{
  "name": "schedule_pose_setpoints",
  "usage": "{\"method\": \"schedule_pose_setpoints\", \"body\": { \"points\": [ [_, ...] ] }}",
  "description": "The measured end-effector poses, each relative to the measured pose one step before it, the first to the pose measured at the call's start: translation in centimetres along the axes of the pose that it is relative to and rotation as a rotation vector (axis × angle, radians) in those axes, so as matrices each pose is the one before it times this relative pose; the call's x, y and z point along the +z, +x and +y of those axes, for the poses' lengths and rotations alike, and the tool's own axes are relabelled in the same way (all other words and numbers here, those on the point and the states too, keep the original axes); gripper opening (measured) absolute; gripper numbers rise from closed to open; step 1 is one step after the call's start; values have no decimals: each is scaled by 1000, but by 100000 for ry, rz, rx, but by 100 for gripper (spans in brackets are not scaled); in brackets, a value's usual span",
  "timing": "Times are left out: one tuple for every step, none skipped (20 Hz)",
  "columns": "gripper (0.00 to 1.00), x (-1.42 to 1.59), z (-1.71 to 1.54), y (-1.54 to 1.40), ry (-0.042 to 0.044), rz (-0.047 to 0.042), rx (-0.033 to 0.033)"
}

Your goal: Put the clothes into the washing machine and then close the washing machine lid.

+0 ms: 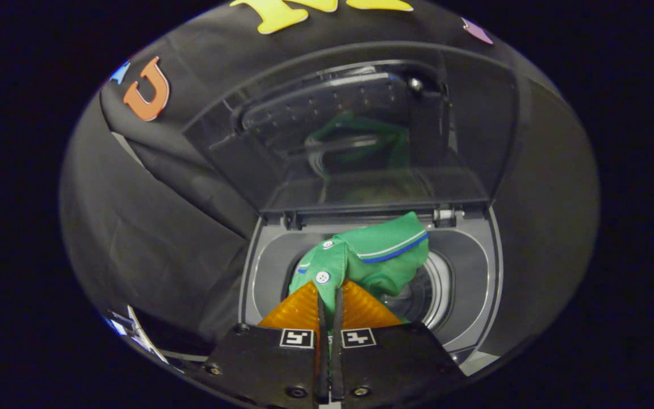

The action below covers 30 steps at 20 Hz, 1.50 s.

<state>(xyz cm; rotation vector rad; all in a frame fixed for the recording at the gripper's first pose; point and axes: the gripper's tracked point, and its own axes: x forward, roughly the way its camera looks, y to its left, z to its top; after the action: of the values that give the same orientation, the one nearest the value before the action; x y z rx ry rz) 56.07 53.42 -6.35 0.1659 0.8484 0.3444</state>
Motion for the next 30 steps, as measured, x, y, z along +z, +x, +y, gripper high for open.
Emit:
{"method": "schedule_pose_setpoints", "body": {
  "points": [
    [5,-931,-178,794,840,2992,-875],
    [5,-1010,-42,859,1215,2908,-899],
    [5,-344,12,647,928,1351,-836],
    [5,-41,26,38,206,535,-702],
    [5,-57,52,42,-41,565,-425],
    [5,-123,-255,60,406,691,-1660],
    [5,-293,100,103,1047,1654,500],
    [5,-483,335,364,-205,1618,402],
    [5,-21,24,294,-777,380,16],
    [5,8,-164,135,-856,-742,-709],
    [5,47,72,29,-457,-384,-449],
    [5,-45,189,-169,-370,-9,-234],
    [5,-13,41,-27,-195,75,-415],
    [5,-84,-7,-43,-66,234,-344],
    [6,7,-9,18,463,-315,39],
    [6,143,-25,-35,270,-592,-432],
    [8,29,-102,-133,-12,-357,-363],
    [8,4,-87,35,113,-97,-200],
    [9,-49,-69,-53,-139,131,-113],
    [10,-136,-34,155,-124,-79,-389],
    [10,-37,-146,60,-24,438,-299],
    [12,-154,-22,9,133,132,317],
    [17,-69,-294,101,-245,-390,-1006],
    [31,14,-493,-237,-1035,-818,-1809],
    [45,21,-280,55,-1304,-1071,-1036],
    [59,-173,-270,-14,-1311,-430,-1682],
    [73,-116,-296,-129,-1314,-383,-1233],
    [75,-58,-9,-73,-344,-713,-659],
    [76,-4,-187,-111,-179,-466,-1017],
    [76,44,-81,-58,-187,-998,-563]
  ]
}}
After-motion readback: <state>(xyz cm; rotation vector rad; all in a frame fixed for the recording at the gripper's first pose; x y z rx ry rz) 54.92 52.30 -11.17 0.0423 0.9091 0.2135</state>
